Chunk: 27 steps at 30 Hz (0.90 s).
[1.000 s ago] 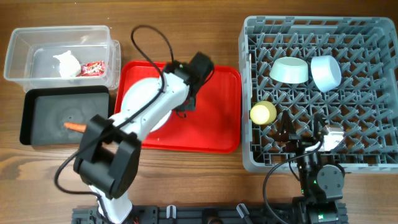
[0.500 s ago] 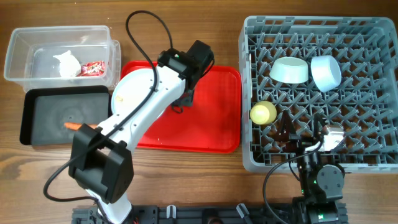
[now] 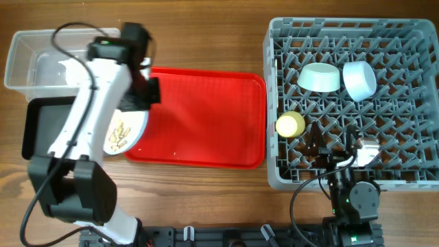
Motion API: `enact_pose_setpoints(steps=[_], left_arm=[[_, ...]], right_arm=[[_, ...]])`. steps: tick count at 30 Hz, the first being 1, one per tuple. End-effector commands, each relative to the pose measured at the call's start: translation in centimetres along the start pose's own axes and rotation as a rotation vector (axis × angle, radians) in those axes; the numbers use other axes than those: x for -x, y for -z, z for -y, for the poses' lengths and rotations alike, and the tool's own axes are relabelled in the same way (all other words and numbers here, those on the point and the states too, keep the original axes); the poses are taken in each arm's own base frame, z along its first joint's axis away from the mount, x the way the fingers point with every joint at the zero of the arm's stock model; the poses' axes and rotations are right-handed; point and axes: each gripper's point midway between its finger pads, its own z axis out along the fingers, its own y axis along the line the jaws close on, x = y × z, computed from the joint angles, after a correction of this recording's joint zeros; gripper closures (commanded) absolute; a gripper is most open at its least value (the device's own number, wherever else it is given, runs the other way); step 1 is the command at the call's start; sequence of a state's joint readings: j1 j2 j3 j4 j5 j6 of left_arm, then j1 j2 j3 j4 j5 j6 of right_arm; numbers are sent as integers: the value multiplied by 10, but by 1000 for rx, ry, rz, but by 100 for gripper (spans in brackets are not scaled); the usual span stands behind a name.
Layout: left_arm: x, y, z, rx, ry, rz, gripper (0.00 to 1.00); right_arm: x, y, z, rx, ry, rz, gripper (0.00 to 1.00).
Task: Sort waste into correct bins and load items into the dishwasher rack
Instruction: 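Tilt the plate over the black tray to dump the food scraps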
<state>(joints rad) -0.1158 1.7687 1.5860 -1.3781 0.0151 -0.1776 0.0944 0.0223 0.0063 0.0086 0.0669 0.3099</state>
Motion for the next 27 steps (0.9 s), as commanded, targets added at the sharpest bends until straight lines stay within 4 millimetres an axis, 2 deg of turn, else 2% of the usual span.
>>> enact_pose_setpoints(steps=[1, 5, 9, 12, 16, 20, 27], left_arm=[[6, 13, -11, -177, 7, 14, 96], [10, 20, -23, -320, 27, 28, 96], [10, 36, -33, -500, 42, 60, 96], [9, 54, -53, -610, 89, 125, 96], [8, 70, -86, -647, 181, 208, 96], [6, 74, -116, -675, 283, 257, 96], [7, 87, -131, -820, 258, 394, 96]], right_arm=[[1, 0, -3, 16, -8, 3, 0], [1, 0, -3, 16, -8, 3, 0], [1, 0, -3, 16, -8, 3, 0], [1, 0, -3, 16, -8, 3, 0], [1, 0, -3, 16, -8, 3, 0], [1, 0, -3, 16, -8, 3, 0], [1, 0, -3, 16, -8, 3, 0]])
